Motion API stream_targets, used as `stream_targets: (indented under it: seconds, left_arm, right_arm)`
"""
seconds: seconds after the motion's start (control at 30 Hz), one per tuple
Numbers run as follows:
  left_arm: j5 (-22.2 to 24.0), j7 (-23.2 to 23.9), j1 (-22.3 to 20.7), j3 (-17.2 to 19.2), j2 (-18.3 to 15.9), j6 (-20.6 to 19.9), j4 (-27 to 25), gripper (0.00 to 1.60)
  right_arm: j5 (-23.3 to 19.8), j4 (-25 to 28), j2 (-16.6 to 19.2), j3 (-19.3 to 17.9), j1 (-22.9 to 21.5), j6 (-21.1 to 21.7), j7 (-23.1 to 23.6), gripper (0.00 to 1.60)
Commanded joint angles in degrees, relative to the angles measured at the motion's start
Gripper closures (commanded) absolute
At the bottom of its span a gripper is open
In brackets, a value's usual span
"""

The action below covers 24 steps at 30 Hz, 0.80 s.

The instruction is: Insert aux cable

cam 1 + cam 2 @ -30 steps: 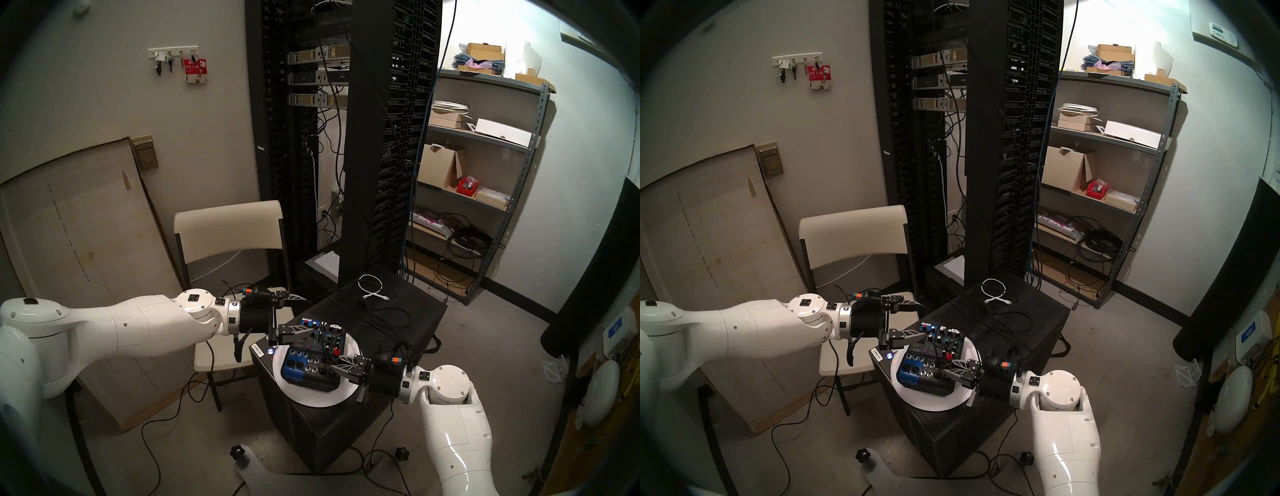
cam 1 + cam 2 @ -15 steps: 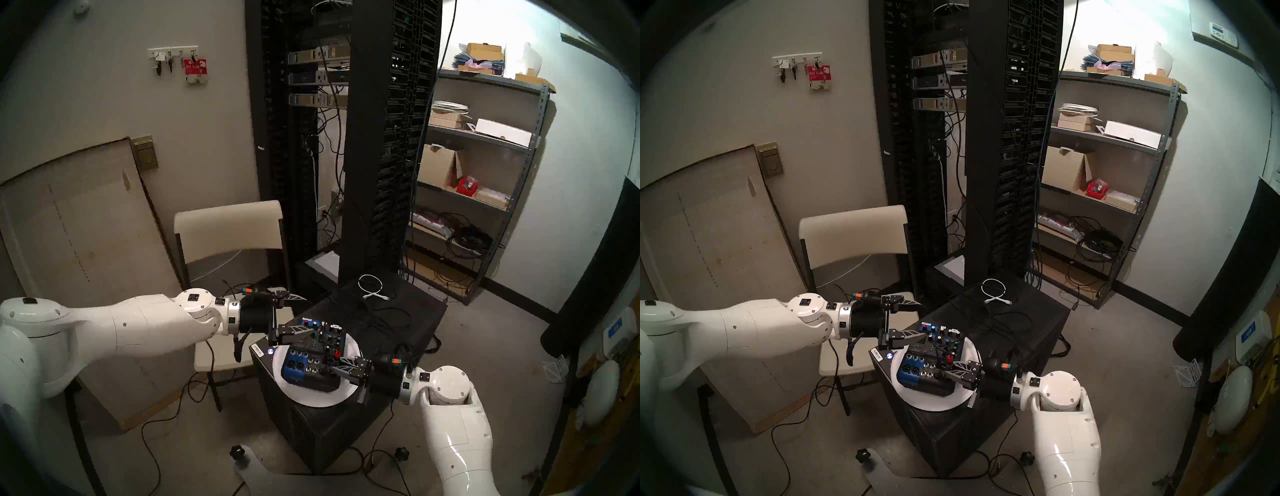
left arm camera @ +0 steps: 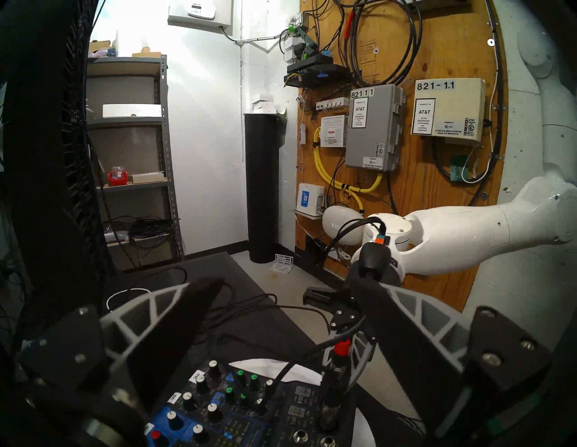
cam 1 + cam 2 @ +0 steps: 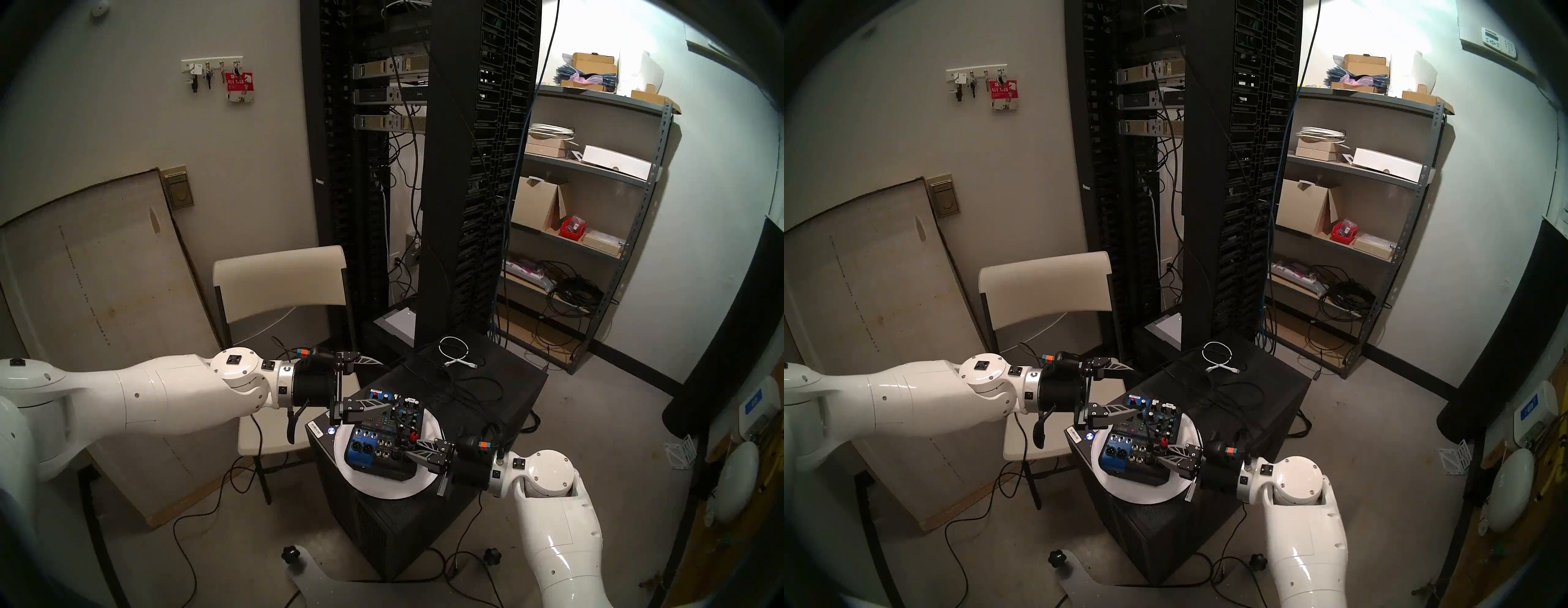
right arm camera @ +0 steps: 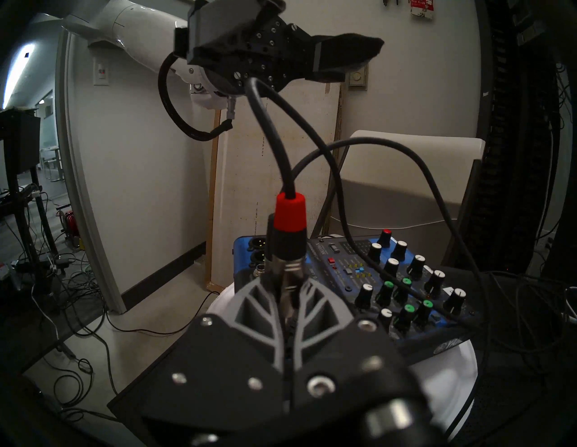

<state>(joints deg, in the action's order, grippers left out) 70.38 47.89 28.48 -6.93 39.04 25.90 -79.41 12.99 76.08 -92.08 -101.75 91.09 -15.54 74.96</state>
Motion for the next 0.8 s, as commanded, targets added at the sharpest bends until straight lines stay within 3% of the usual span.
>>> stream_targets:
  seconds: [0.0,0.2,0.4,0.63,0.73,0.77]
  left_arm:
    - [-2.96,-3.08,-1.51,-0.83,-3.71,-2.51,-6.35,0.03]
    - [-6.17,-5.52,-1.76,-1.54,-3.85,-3.71,-7.18,0.02]
    - [-11.45,-10.90,-1.45,-2.47,-3.04,-4.19,-8.08,0.05]
    - [-11.96,-12.12,-1.04,-2.54,-1.97,-4.91,-8.44,0.04]
    - [-11.83,-11.90,-0.92,-2.68,-1.78,-5.48,-8.58,0.13]
    - [-11.83,-11.98,-0.87,-2.72,-1.79,-5.59,-8.65,0.30]
  right_arm:
    - [-0.02,0.30,-0.06,0.16,-0.32,0.08,0.11,1.60]
    - [-0.04,0.39,-0.07,0.15,-0.33,0.03,0.13,1.60]
    - [-0.11,0.52,-0.13,0.13,-0.36,0.06,0.17,1.60]
    - [-0.06,0.65,-0.20,0.12,-0.33,0.15,0.14,1.60]
    - [-0.06,0.68,-0.20,0.09,-0.34,0.16,0.12,1.60]
    - [-0.07,0.68,-0.20,0.08,-0.35,0.17,0.14,1.60]
